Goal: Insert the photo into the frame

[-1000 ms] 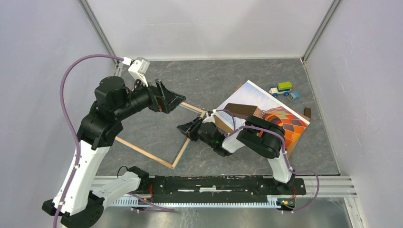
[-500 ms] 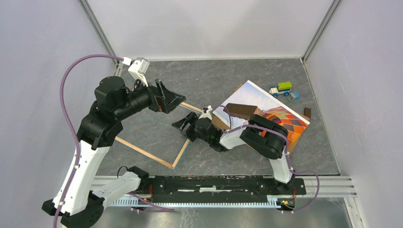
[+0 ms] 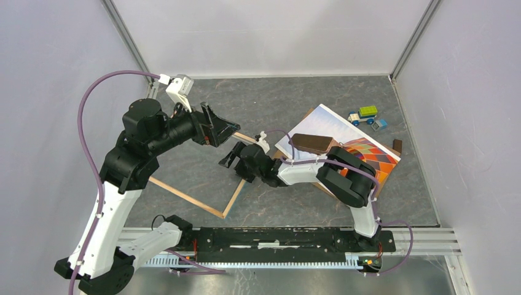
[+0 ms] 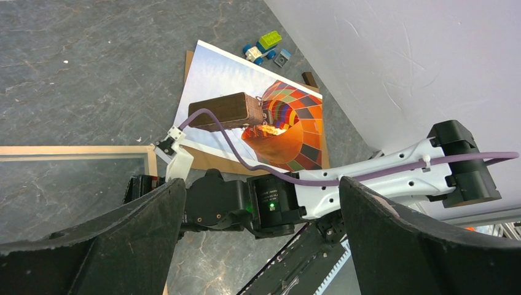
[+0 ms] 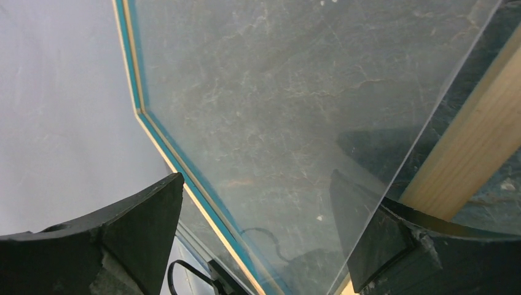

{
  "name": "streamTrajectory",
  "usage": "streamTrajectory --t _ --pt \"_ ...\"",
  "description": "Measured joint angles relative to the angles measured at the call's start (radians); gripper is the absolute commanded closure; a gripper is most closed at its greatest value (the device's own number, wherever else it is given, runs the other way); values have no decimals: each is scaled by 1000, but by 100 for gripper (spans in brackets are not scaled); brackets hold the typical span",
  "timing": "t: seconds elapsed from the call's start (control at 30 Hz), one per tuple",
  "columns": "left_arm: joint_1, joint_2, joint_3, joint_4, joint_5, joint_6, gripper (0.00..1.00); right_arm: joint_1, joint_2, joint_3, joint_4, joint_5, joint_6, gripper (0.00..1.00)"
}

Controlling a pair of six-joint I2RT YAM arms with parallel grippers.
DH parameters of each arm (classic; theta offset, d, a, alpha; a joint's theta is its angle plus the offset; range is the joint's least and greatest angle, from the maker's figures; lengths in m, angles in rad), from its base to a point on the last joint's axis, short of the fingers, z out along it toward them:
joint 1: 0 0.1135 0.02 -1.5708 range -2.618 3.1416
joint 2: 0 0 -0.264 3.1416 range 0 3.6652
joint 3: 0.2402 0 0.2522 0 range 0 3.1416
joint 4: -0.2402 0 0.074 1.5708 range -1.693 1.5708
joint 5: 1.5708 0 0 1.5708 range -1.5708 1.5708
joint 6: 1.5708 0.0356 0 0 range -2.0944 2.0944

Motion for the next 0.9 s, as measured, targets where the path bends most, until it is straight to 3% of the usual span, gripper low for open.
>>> streamTrajectory --t 0.3,0.9 --pt "0 0 -6 1 0 0 0 0 -41 40 -185 2 4 3" --pt "0 0 -6 2 0 0 0 9 -96 42 -285 2 3 2"
